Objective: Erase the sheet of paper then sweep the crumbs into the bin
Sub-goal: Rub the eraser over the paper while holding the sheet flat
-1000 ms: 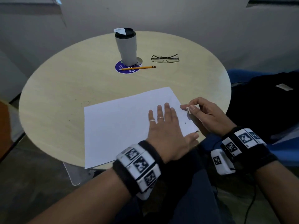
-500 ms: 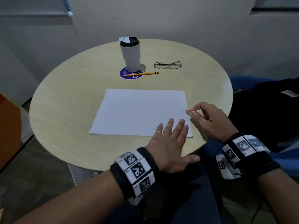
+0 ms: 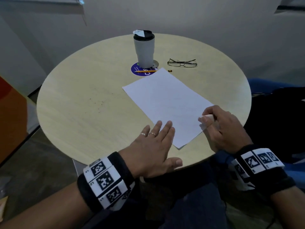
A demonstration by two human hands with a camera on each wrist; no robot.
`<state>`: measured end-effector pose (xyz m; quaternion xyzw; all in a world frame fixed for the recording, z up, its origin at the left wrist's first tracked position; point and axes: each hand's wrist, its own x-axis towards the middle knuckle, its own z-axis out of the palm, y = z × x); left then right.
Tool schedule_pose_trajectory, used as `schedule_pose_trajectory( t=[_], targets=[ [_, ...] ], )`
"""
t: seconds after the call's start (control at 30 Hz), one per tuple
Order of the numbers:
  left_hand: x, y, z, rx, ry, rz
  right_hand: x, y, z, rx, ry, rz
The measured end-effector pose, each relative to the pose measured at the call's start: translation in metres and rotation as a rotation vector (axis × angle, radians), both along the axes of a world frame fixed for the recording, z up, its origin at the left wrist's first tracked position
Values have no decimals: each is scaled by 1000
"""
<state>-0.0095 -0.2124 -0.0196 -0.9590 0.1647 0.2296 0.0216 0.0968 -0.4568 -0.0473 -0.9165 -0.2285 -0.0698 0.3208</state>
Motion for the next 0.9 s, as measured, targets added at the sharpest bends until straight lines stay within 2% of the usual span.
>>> schedule_pose_trajectory(
  t=[0.17,0.3,0.37,0.47,0.6,0.67,0.73,0.83,0.9],
  targets=[
    [-2,-9,-8,-58,-81,148,-9,14,-11,-23,71,64],
    [-5,-30,-25,-153,-154,-104,-13,22,-12,-36,52,22],
    [-6,-28,-30,-178,-167,-120,-16,25,-11,-48,68,10],
    [-6,-5,-30,-156,-162,27,-17,26,-8,-51,93,-4],
    [-7,30,-20,4,-139,392,-19,30,-8,-43,98,-39],
    [-6,33,-18,-42,-170,445,-21,33,-8,-37,86,-49],
    [-5,27,-20,-140,-217,294,-22,34,-8,-40,83,-50],
    [-7,17,-28,-212,-193,-10,-25,33,-7,-61,64,-41],
    [-6,22,-30,-204,-182,19,-27,31,-7,-71,44,-34]
  ],
)
